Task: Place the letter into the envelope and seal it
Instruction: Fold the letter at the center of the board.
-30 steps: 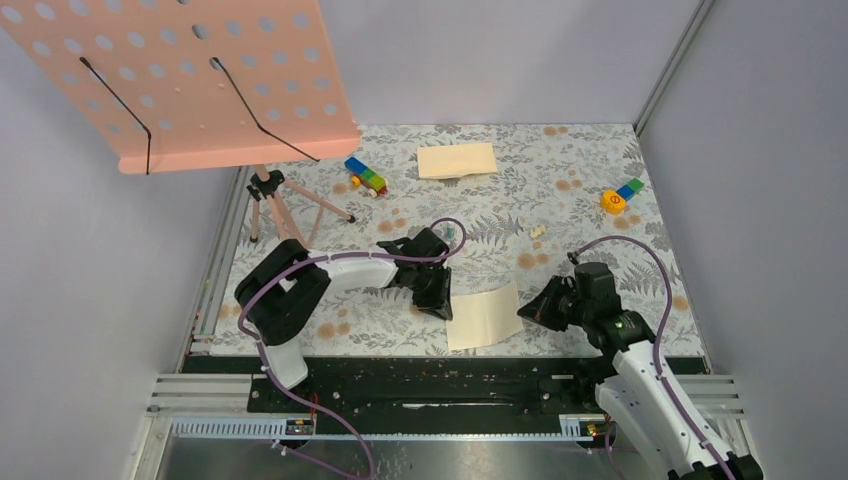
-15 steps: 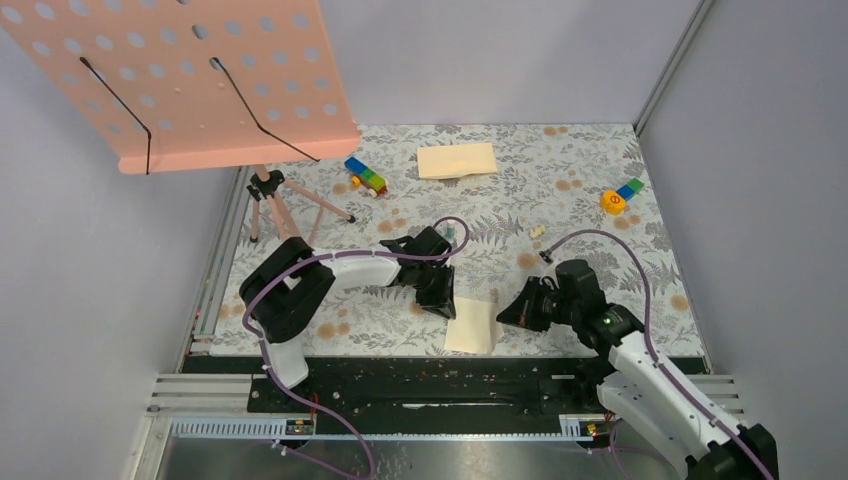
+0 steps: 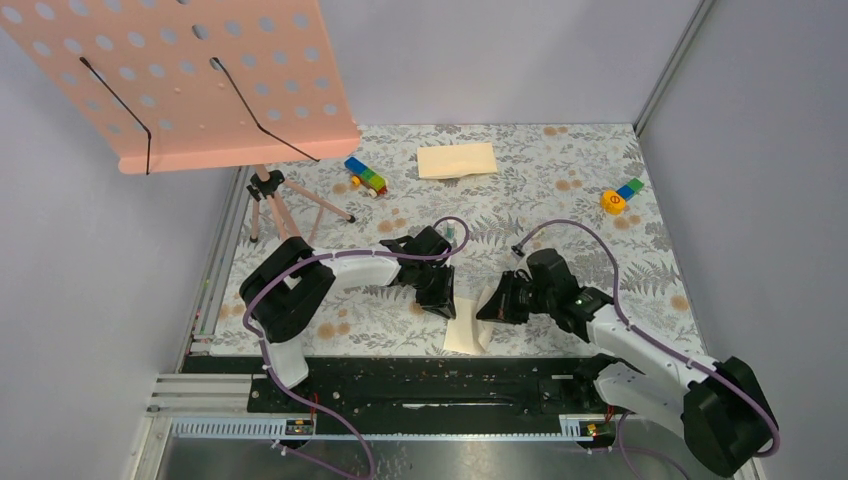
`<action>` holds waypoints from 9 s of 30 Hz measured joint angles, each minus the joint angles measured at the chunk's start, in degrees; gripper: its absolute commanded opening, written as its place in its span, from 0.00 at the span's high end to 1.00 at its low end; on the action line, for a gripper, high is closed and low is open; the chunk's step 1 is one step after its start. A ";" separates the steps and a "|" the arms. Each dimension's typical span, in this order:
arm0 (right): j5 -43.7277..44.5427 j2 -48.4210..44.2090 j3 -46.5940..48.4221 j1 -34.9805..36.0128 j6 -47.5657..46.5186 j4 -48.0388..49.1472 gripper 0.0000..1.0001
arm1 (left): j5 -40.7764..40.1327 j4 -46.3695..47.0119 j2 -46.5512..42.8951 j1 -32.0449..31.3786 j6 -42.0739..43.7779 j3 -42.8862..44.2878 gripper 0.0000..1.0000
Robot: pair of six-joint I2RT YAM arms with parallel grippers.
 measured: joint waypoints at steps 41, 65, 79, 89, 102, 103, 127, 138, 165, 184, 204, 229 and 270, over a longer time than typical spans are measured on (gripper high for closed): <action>-5.16 28.06 5.14 4.59 1.16 14.51 1.00 | -1.64 -7.02 -4.50 4.13 3.93 0.70 0.76; -6.38 30.95 6.49 4.72 -1.03 13.51 1.00 | 5.31 -4.39 2.75 4.07 1.84 3.30 0.77; -7.52 35.32 8.70 6.10 -1.64 14.27 1.00 | 7.32 -2.58 3.78 4.07 0.81 3.54 0.77; -8.57 38.18 8.70 6.14 -0.81 16.83 1.00 | 5.99 -2.95 2.27 4.07 0.90 2.80 0.77; -10.38 37.29 8.92 6.29 0.07 18.34 0.48 | 5.57 -3.34 -0.61 4.07 0.92 1.20 0.76; -10.23 36.98 8.92 6.32 0.04 18.21 0.48 | 5.31 -3.56 -1.14 4.13 0.92 0.90 0.76; -7.34 36.92 8.92 6.32 -1.46 15.34 1.00 | 8.39 1.92 0.37 4.33 -0.76 -0.42 0.76; -7.34 37.35 8.92 6.32 -1.44 15.43 1.00 | 9.18 2.25 4.35 3.54 -2.10 2.45 0.78; 16.94 2.36 5.16 5.49 -0.52 -8.63 0.89 | 4.85 -4.24 5.81 2.10 -1.07 7.02 0.79; 17.94 12.98 5.09 4.70 1.51 -8.81 0.97 | 4.74 -4.83 5.33 2.03 -0.52 6.62 0.79; 15.50 19.26 5.09 4.68 1.55 -2.21 1.00 | 4.76 -4.85 5.22 2.03 -0.22 6.51 0.79; 11.52 24.96 6.99 4.66 1.57 1.31 1.00 | 12.35 0.66 -3.32 -0.24 -2.29 -2.80 0.89; 7.37 13.55 0.42 5.51 5.29 -7.21 1.00 | 14.82 1.22 3.54 -1.49 -3.30 -2.29 0.95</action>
